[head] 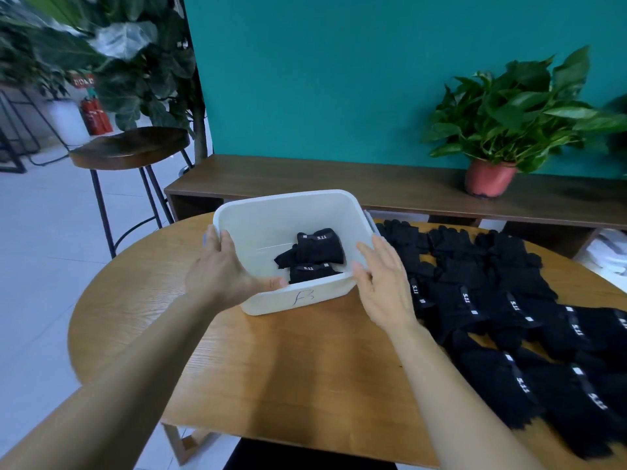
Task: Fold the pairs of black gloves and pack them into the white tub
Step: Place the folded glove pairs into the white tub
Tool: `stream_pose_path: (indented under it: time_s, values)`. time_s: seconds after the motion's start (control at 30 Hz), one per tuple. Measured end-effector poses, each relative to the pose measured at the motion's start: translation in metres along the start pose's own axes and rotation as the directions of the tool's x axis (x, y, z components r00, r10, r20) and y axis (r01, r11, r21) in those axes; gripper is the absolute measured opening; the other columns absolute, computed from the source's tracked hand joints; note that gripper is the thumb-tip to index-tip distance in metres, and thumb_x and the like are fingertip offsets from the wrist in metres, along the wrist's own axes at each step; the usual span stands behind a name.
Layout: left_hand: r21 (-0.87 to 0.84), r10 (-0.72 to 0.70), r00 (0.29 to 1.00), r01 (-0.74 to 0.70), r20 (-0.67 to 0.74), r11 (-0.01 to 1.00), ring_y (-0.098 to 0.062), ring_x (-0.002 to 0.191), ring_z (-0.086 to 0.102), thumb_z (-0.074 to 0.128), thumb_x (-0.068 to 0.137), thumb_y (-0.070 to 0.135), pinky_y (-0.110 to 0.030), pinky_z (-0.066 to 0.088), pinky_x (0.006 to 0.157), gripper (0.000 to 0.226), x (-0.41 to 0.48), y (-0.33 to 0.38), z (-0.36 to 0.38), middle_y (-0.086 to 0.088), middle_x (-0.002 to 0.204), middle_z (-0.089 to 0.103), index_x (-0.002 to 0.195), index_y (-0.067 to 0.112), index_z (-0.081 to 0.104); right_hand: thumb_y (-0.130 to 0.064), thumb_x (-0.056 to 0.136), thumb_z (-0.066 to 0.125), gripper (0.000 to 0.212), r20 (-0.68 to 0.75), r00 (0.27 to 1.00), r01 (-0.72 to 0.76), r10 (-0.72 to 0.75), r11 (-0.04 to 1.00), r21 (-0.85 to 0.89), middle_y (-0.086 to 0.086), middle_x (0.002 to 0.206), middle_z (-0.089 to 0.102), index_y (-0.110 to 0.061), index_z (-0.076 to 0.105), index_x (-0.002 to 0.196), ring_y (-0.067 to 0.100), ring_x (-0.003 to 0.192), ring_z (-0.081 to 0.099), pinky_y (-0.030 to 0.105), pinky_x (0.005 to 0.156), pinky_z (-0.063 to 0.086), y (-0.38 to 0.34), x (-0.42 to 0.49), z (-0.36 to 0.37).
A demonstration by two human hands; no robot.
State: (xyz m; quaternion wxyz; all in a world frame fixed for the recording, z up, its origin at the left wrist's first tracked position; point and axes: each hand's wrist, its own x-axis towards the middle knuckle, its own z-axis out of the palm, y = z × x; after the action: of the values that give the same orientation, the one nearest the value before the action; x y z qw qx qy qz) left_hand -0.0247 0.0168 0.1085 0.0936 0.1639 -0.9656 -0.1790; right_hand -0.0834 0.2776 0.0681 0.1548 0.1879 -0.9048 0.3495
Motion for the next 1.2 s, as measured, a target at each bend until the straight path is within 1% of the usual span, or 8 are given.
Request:
stream_pose_path:
  time_s: [0.07,0.2,0.37,0.5,0.7,0.9,1.0,1.2]
  values:
    - [-0.017,-0.013,1.000,0.013,0.014,1.000,-0.028,0.136,0.038,0.054,0.029,0.102,-0.047,0.048,0.100,0.161,0.004,-0.001,0.000,0.001,0.157,0.008,0.155,0.013,0.007,-0.029,0.105,0.038,0.045,-0.090,0.992,-0.093,0.091,0.996,-0.017,0.002,0.161,0.024,-0.019,0.038,0.150,0.016,0.150,0.012,0.034,0.122,0.008,0.017,-0.011,0.002]
    - [-0.051,-0.020,0.999,0.022,0.038,0.998,-0.028,0.134,0.037,0.048,0.019,0.106,-0.046,0.048,0.099,0.170,0.011,-0.002,0.000,0.002,0.157,0.008,0.156,0.015,0.007,-0.028,0.106,0.032,0.050,0.076,0.966,-0.219,0.248,0.936,-0.275,0.008,0.163,0.019,-0.017,0.025,0.155,0.020,0.151,0.006,0.037,0.123,-0.001,0.059,-0.030,0.011]
    - [-0.085,0.000,0.999,0.003,0.033,0.996,-0.027,0.129,0.039,0.055,0.022,0.103,-0.046,0.050,0.097,0.162,0.018,-0.005,0.002,0.004,0.152,0.015,0.154,0.019,0.012,-0.037,0.107,0.021,0.056,0.196,0.917,-0.218,0.346,0.850,-0.480,0.012,0.164,0.010,-0.015,0.011,0.157,0.024,0.152,-0.001,0.040,0.122,-0.005,0.075,-0.019,0.021]
    - [-0.086,0.014,0.999,-0.011,0.031,0.996,-0.027,0.129,0.040,0.058,0.025,0.102,-0.048,0.049,0.099,0.158,0.021,-0.006,0.003,0.004,0.150,0.018,0.154,0.024,0.010,-0.038,0.107,0.015,0.057,0.269,0.873,-0.168,0.407,0.768,-0.618,0.010,0.164,0.012,-0.012,0.009,0.157,0.024,0.151,0.004,0.041,0.122,-0.002,0.080,-0.011,0.029]
    - [-0.086,0.016,0.998,-0.011,0.056,0.996,-0.026,0.127,0.043,0.059,0.025,0.101,-0.045,0.050,0.096,0.161,0.021,-0.005,0.002,0.007,0.150,0.015,0.156,0.022,0.006,-0.029,0.107,0.021,0.052,0.307,0.890,-0.108,0.338,0.809,-0.578,0.004,0.164,0.014,-0.017,0.014,0.157,0.018,0.152,0.004,0.038,0.123,-0.005,0.080,-0.023,0.025]
    - [-0.087,0.034,0.996,-0.027,0.080,0.996,-0.027,0.132,0.038,0.072,0.042,0.085,-0.045,0.047,0.097,0.147,0.018,-0.003,-0.001,0.006,0.152,0.013,0.156,0.022,0.003,-0.007,0.099,0.033,0.057,0.293,0.931,-0.068,0.219,0.891,-0.449,-0.005,0.162,0.023,-0.024,0.028,0.153,0.006,0.150,0.011,0.032,0.122,-0.011,0.068,-0.060,0.017]
    - [-0.052,0.009,0.995,-0.004,0.097,0.999,-0.028,0.132,0.039,0.066,0.037,0.089,-0.045,0.047,0.097,0.154,0.015,0.001,-0.004,0.003,0.153,0.013,0.156,0.013,0.006,0.004,0.093,0.036,0.064,0.285,0.943,-0.056,0.174,0.924,-0.377,-0.010,0.159,0.028,-0.026,0.035,0.149,0.000,0.147,0.015,0.027,0.120,-0.013,0.056,-0.080,0.015]
    - [-0.061,0.019,0.992,-0.012,0.124,0.998,-0.029,0.140,0.033,0.065,0.029,0.095,-0.044,0.043,0.102,0.164,0.004,0.012,-0.003,0.008,0.161,-0.006,0.158,0.018,-0.002,0.009,0.088,0.035,0.063,0.288,0.952,-0.043,0.109,0.973,-0.225,-0.015,0.147,0.047,-0.030,0.052,0.135,0.004,0.148,0.019,0.020,0.119,-0.011,0.045,-0.108,0.015]
